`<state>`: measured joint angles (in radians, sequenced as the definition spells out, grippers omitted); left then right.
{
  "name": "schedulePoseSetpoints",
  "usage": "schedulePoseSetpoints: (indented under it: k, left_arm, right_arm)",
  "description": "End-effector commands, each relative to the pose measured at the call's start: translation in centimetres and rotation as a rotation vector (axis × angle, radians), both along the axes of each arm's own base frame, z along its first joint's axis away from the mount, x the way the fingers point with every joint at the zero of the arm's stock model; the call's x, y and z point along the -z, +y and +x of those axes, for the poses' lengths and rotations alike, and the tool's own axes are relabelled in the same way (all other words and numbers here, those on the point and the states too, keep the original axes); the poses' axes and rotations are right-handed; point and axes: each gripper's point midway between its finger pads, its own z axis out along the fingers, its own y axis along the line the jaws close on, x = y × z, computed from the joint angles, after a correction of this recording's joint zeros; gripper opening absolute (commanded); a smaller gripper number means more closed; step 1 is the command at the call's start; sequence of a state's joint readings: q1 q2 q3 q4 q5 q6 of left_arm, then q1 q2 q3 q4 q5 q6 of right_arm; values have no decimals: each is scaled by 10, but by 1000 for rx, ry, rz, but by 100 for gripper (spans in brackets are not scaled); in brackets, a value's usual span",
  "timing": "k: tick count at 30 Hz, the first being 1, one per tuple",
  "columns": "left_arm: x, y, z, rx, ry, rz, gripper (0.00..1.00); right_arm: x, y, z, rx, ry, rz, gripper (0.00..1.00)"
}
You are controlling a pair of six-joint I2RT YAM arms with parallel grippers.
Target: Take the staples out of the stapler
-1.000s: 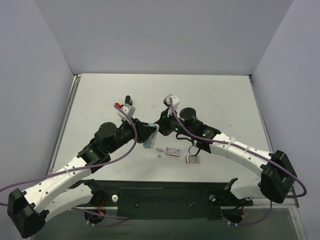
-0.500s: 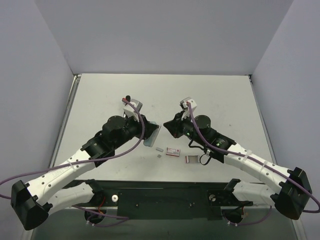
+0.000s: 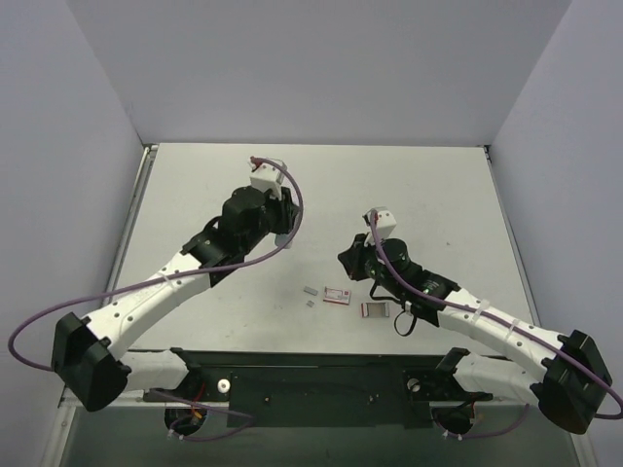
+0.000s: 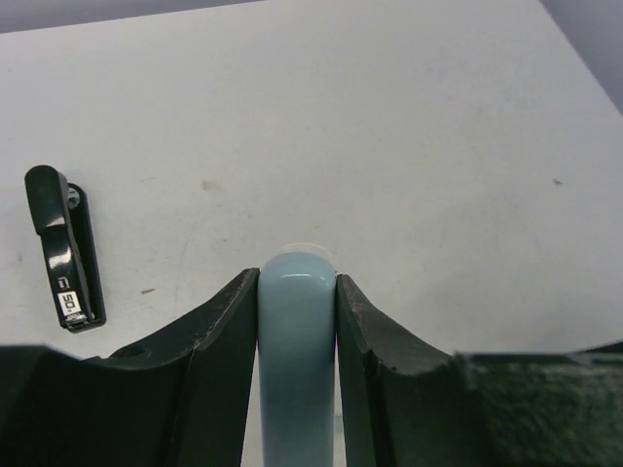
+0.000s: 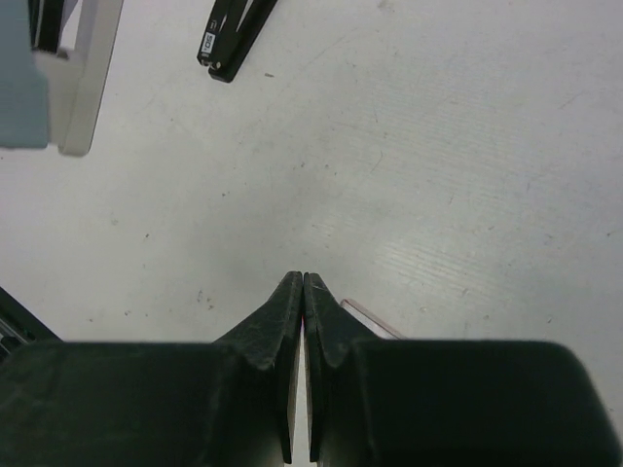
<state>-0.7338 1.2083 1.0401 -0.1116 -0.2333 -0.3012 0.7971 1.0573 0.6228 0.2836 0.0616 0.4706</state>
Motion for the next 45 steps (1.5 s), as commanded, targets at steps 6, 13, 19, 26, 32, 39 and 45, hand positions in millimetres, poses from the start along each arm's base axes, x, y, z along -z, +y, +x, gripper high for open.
schedulePoseSetpoints:
  k: [6, 13, 19, 26, 32, 39, 45]
  left_arm:
    - [38, 8, 90, -125, 48, 138, 0]
    - [77, 23, 142, -188, 136, 242, 0]
    - [121, 41, 180, -222, 230, 234, 0]
    - [160, 61, 220, -272, 358, 238, 0]
    - [244, 64, 216, -257, 591, 306, 0]
    - [310, 74, 193, -283, 748, 360, 0]
    - [290, 70, 201, -283, 702, 332, 0]
  right_arm:
    - [-4, -1, -5, -12, -9, 55, 0]
    - [1, 0, -8, -25, 5, 47, 0]
    - [6, 3, -6, -30, 20, 39, 0]
    - [11, 3, -3, -27, 30, 22, 0]
    - [17, 2, 0, -19, 42, 5, 0]
    - [23, 8, -1, -46, 71, 2, 0]
    - [22, 8, -1, -44, 70, 6, 0]
